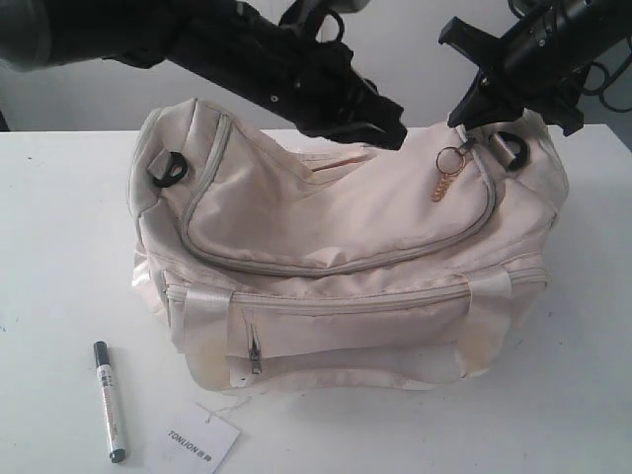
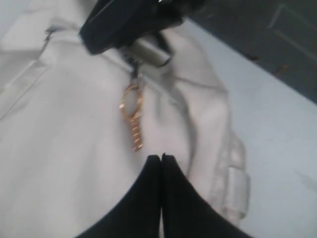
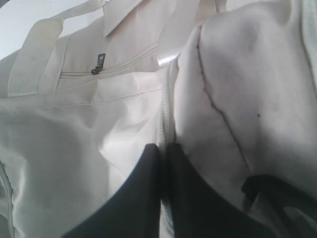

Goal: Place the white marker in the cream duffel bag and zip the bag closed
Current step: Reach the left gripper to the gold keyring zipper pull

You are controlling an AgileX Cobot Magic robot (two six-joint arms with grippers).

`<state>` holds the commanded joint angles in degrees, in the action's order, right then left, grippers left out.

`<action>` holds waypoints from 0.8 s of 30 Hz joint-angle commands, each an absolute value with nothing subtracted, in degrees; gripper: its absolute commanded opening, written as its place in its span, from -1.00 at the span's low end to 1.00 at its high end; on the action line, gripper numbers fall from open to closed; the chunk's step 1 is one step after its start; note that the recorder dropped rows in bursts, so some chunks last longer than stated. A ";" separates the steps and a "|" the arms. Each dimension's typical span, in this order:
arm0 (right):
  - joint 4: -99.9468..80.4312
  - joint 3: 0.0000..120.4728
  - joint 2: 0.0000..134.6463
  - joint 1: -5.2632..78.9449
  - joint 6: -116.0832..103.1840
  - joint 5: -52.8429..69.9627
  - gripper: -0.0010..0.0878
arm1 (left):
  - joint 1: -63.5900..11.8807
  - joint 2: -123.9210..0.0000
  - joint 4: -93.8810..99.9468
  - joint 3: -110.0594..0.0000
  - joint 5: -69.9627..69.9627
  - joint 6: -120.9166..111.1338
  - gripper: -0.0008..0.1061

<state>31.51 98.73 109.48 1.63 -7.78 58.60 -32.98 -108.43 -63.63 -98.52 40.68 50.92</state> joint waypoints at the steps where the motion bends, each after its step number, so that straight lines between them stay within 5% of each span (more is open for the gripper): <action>1: 31.51 98.73 109.48 1.63 -7.78 58.60 -0.98 | -32.60 -108.77 -65.44 -98.52 40.55 52.03 -0.99; 12: 31.51 98.73 109.48 1.63 -7.78 58.60 -0.98 | -32.83 -114.10 -69.07 -98.52 36.46 53.18 -0.97; 20: 31.51 98.73 109.48 1.63 -7.78 58.60 -0.98 | -35.80 -116.27 -71.10 -98.52 31.26 55.25 -0.21; 24: 31.51 98.73 109.48 1.63 -7.78 58.60 -0.98 | -36.78 -117.39 -76.54 -98.61 29.20 58.59 -0.03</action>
